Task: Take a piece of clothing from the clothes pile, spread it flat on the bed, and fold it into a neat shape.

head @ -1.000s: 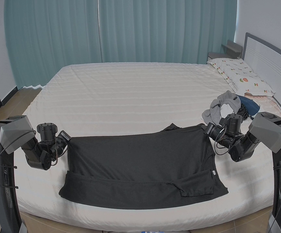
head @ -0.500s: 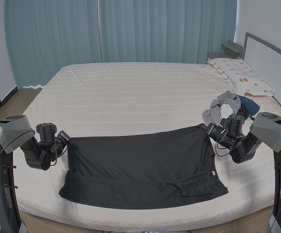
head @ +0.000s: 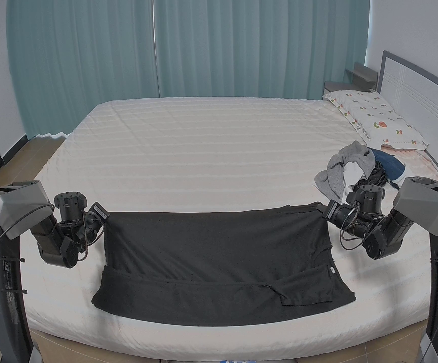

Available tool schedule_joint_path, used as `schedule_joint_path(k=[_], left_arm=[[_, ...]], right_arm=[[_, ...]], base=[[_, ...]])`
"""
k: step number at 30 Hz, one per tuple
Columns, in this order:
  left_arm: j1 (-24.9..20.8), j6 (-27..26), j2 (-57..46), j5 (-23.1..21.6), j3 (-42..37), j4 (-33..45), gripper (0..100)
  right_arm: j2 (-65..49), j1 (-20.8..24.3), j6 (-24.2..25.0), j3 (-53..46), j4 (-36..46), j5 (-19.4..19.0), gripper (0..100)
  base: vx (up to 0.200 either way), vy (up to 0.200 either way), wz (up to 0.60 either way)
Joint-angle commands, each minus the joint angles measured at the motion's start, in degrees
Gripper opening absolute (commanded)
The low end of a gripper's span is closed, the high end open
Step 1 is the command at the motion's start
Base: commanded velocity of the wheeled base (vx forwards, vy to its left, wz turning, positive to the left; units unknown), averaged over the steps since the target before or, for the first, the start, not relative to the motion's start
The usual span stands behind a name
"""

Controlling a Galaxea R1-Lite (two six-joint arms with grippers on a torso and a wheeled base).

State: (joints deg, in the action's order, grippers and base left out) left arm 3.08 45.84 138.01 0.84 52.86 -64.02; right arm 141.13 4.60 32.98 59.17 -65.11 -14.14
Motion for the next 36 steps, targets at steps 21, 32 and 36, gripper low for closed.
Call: schedule_joint_path(k=[21, 32, 36], left_arm=[[-1.06, -4.18, 5.08, -2.07, -0.12, -7.34, 0], [-1.59, -4.18, 5.87, -1.46, 0.93, -7.43, 0], [-1.5, -4.18, 4.64, -1.46, -0.74, -7.52, 0]], right_arm=[[3.89, -0.99, -1.42, 2.53, -2.21, -0.1, 0], [4.42, -0.64, -1.33, 2.44, -2.65, 0.34, 0], [3.54, -0.55, -1.33, 0.5, -4.15, 0.25, 0]], base=[[0.0, 0.0, 0.0], [0.0, 0.0, 0.0], [0.0, 0.0, 0.0]])
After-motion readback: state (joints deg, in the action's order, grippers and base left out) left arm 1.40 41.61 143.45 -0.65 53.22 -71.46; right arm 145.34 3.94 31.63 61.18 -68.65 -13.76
